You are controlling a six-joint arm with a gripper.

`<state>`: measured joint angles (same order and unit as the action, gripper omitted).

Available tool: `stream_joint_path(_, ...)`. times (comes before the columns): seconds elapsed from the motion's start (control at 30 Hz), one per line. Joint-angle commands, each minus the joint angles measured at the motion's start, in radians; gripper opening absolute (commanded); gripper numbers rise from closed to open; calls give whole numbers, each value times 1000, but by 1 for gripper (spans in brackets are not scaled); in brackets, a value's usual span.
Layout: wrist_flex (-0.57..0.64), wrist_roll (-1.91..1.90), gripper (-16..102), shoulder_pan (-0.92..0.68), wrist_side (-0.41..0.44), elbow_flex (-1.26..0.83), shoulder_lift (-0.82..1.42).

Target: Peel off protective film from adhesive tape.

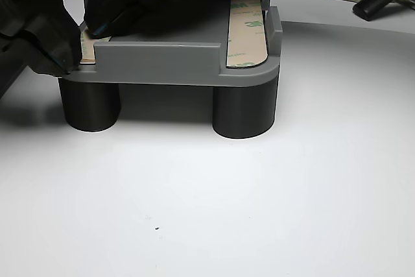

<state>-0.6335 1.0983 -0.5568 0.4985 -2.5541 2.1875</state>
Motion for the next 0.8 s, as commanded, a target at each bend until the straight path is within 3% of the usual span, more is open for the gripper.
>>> stream_joint_path(0.0,15,5,-11,6,8,21,21)
stream_joint_path(0.77,0,-2,-11,-3,12,34,25)
